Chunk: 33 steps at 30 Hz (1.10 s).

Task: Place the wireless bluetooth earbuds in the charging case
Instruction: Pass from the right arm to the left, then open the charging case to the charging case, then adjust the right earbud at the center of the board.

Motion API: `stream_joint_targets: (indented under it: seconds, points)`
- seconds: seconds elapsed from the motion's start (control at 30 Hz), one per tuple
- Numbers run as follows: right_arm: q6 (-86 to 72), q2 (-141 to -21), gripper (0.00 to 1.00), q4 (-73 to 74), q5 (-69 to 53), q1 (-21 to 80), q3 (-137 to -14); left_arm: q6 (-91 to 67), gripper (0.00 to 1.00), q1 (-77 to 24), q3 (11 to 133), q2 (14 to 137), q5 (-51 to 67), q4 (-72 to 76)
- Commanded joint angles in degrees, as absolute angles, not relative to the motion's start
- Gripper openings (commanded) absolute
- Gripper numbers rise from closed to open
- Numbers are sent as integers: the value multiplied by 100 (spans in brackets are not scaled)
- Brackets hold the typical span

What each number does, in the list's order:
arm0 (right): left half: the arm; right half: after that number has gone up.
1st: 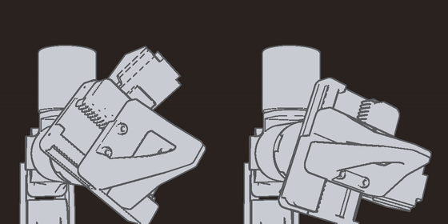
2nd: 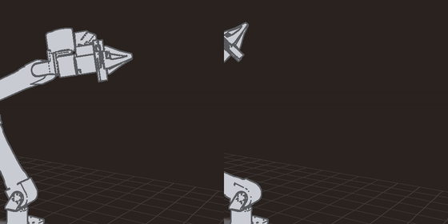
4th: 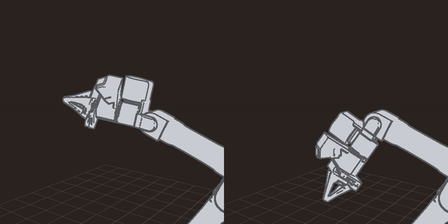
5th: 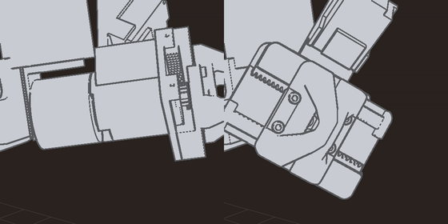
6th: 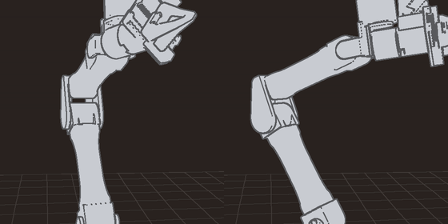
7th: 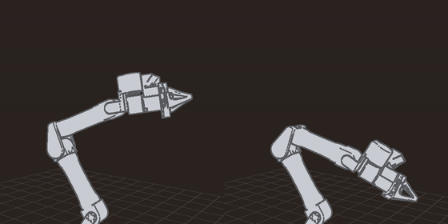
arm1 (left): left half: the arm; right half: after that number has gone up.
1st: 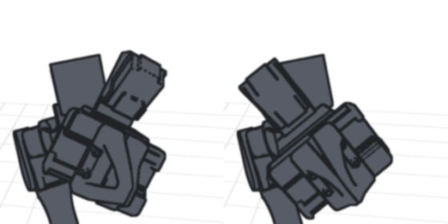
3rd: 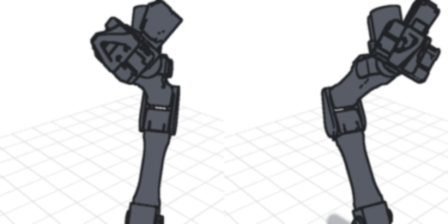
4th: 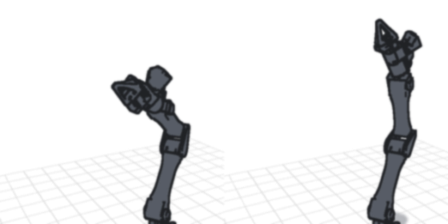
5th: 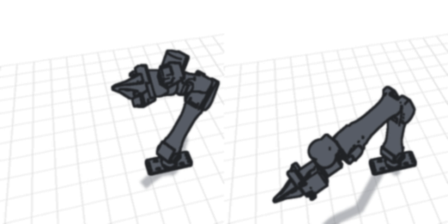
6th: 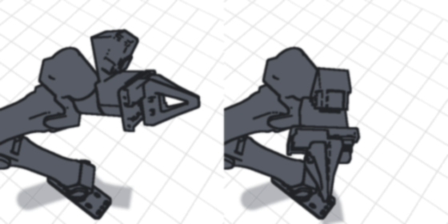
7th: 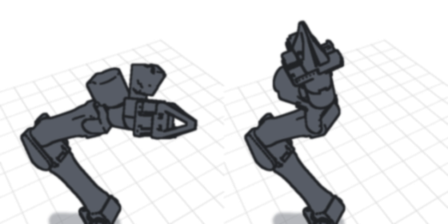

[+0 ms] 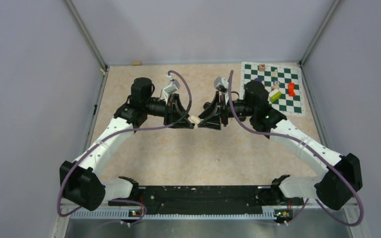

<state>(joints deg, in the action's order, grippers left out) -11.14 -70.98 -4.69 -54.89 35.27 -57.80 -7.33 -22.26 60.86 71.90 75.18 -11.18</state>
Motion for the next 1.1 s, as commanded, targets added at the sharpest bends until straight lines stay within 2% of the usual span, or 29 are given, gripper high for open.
stream_joint_targets:
  seconds: [0.0, 0.13, 0.37, 0.7, 0.9, 1.07]
  points:
    - [-1193, -6998, 48, -629, -5339, 3343, -6027, -609, 3, -2268, 6192, 7068, 7634, -1012]
    - [-1251, -6949, 53, -693, -5190, 3282, -5990, -596, 0, -2276, 6177, 7048, 7615, -1031]
    - [-1267, -6896, 54, -686, -4394, 3149, -5988, -539, 0, -2282, 6117, 6981, 7609, -1045]
    - [-1207, -6752, 54, -496, -4172, 3046, -6185, -511, 0, -2285, 6091, 6944, 7613, -1046]
    - [-286, -6617, 67, 540, -4208, 3033, -6903, 87, 0, -2219, 6289, 6860, 7338, -1568]
    - [768, -6575, 71, 1610, -3614, 3036, -7473, 396, 0, -1961, 6497, 6793, 7249, -1874]
